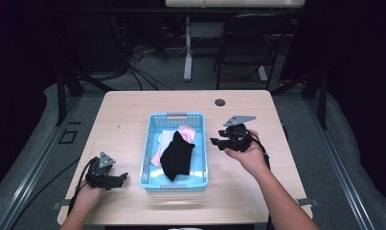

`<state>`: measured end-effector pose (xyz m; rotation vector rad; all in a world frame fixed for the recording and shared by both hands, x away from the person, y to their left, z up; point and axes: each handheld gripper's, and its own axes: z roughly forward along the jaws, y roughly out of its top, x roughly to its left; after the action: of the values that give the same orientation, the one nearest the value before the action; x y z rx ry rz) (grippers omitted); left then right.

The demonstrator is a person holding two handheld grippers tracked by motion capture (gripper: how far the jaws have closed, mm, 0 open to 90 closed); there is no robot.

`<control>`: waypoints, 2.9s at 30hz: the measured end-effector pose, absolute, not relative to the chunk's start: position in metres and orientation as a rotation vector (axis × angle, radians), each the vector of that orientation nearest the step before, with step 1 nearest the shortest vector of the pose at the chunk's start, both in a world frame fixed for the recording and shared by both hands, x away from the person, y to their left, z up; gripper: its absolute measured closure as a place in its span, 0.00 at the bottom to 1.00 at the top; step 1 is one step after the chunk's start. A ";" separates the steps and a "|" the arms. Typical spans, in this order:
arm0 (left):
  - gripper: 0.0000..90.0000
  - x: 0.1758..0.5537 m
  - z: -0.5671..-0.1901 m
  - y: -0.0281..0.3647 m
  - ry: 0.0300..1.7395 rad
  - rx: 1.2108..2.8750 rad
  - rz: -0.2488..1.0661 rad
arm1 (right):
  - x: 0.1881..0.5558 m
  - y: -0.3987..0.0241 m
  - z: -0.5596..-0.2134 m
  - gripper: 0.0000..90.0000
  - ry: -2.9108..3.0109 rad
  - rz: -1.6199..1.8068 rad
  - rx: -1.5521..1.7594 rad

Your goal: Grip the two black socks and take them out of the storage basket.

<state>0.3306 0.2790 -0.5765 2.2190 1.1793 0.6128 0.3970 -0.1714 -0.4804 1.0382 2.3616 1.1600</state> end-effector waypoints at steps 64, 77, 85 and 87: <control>0.17 0.331 -0.575 0.280 1.173 2.206 0.612 | 0.452 -0.039 -0.518 0.93 2.859 0.837 0.785; 0.17 0.331 -0.575 0.280 1.170 2.211 0.612 | 0.435 -0.043 -0.498 0.97 2.817 0.871 0.707; 0.17 0.331 -0.576 0.279 1.174 2.209 0.617 | 0.414 -0.050 -0.470 0.98 2.779 0.996 0.681; 0.17 0.331 -0.576 0.279 1.173 2.210 0.615 | 0.409 -0.052 -0.463 0.98 2.775 1.022 0.659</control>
<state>0.3307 0.2793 -0.5759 2.2095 1.1733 0.6148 0.4093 -0.0521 -0.4629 0.6592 2.7748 1.0223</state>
